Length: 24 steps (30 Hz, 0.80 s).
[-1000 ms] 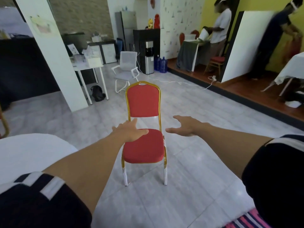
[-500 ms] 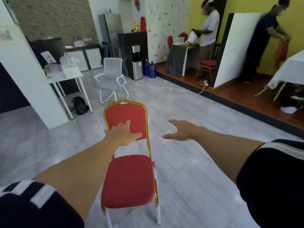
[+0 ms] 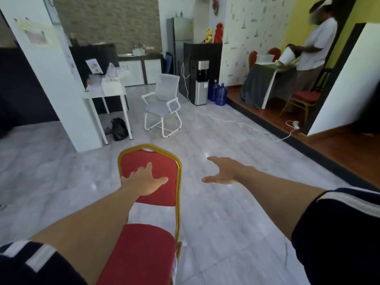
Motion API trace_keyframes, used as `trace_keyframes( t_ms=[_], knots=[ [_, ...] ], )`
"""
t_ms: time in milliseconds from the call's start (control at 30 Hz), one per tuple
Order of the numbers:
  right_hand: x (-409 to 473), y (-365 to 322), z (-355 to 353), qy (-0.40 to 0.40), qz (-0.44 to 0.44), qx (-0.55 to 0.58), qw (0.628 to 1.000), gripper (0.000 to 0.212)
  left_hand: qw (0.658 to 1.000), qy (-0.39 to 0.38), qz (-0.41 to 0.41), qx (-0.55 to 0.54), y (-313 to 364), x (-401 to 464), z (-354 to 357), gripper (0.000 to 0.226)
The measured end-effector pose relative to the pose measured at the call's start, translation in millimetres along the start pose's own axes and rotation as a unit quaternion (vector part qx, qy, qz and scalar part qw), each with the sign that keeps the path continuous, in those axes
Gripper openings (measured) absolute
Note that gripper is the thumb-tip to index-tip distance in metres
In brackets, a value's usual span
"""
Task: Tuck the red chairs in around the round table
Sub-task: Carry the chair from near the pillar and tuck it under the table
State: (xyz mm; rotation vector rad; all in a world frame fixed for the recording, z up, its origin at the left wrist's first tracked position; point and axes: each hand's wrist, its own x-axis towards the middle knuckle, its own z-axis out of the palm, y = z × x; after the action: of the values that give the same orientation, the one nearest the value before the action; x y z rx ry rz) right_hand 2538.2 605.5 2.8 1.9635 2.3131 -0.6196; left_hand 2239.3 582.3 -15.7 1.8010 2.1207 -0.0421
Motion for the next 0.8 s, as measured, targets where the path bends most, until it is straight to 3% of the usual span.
trace_keyframes(
  t_ms=[233,500,667,800],
  knots=[
    [118,32,-41,-0.04,-0.078,-0.038,0.995,0.11,0.997,0.001,-0.075,-0.028,38,80,-2,0.108],
    [275,-20,-61,-0.081,-0.205,-0.099,0.97,0.109,0.988,0.001,-0.136,-0.069,39,184,-2,0.107],
    [361,-74,-78,-0.102,-0.289,-0.159,0.939,0.108,0.974,0.026,-0.2,-0.099,8,220,-26,0.107],
    [412,-133,-72,-0.133,-0.384,-0.234,0.883,0.099,0.947,0.042,-0.284,-0.143,-29,218,-33,0.105]
  ],
)
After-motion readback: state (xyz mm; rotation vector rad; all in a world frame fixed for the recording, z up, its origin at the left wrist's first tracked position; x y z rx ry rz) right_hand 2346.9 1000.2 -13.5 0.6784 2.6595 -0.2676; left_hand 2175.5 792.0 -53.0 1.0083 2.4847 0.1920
